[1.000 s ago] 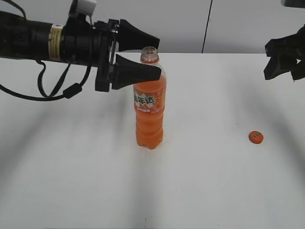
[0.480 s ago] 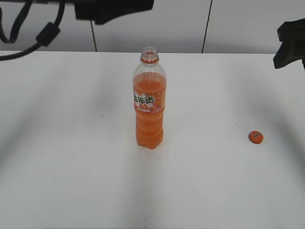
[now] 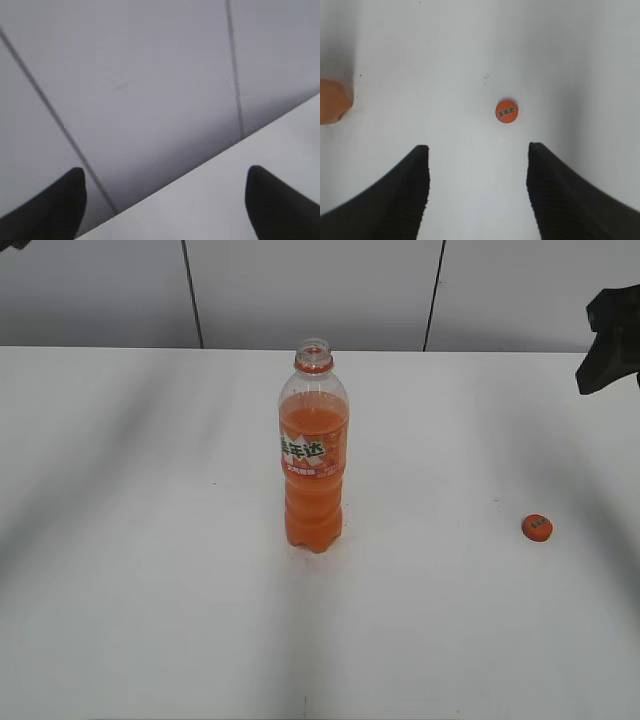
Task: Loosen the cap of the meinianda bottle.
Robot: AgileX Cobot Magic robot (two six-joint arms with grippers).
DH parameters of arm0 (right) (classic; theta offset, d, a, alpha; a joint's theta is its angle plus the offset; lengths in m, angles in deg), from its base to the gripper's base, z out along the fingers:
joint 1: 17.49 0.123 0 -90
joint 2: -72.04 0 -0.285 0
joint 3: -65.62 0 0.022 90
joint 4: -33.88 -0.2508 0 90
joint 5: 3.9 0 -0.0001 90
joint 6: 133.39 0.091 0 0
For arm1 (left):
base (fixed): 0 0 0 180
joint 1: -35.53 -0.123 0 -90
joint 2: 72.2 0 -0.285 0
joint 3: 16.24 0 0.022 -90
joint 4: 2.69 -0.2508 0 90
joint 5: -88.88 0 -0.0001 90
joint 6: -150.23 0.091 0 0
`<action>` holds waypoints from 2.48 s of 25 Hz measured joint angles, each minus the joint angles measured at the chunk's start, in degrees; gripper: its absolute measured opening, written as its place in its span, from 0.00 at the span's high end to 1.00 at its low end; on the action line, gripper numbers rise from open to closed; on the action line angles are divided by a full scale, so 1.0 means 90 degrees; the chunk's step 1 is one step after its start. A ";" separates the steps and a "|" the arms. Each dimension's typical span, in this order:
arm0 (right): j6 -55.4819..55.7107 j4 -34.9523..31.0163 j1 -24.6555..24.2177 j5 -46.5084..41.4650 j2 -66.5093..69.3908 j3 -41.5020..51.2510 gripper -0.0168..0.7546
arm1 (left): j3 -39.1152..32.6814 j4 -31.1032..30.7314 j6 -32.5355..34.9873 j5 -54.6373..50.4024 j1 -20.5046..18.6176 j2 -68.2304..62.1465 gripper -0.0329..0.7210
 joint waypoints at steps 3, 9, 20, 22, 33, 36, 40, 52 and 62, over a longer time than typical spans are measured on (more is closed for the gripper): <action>0.0000 -0.0001 0.0000 -0.0104 0.0000 0.0000 0.38 | -0.0332 0.0159 -0.0004 -0.1445 0.0000 -0.0011 0.18; -0.0112 -0.0007 0.0000 -0.0302 0.0000 0.0000 0.38 | -0.0665 0.3503 0.1937 -0.3402 -0.0005 -0.0011 0.18; -0.0145 0.0132 0.0000 -0.0940 0.0000 0.0000 0.38 | -0.0475 0.9768 0.6979 -0.6428 -0.0005 -0.0011 0.18; -0.0151 0.0147 0.0000 -0.1303 0.0000 0.0000 0.38 | -0.0461 1.0062 0.7213 -0.6986 -0.0005 -0.0011 0.18; -0.0157 0.0155 0.0000 -0.1463 -0.1060 0.0955 0.38 | -0.0723 1.0271 0.7266 -0.8255 -0.0005 0.1273 0.18; -0.0157 0.0155 0.0000 -0.1476 -0.1704 0.1388 0.38 | -0.1233 1.0331 0.7261 -0.8332 -0.0005 0.2096 0.18; -0.0157 0.0155 0.0000 -0.1477 -0.2679 0.1854 0.38 | -0.2082 1.0338 0.7253 -0.8462 -0.0005 0.3537 0.18; -0.0158 0.0112 0.0000 -0.1497 -0.6281 0.3263 0.38 | -0.2897 1.0050 0.7448 -0.8683 -0.0005 0.8284 0.18; -0.0404 0.0085 0.0000 -0.1437 -0.8624 0.4183 0.38 | -0.3529 1.0379 0.8176 -0.8703 -0.0005 0.9498 0.18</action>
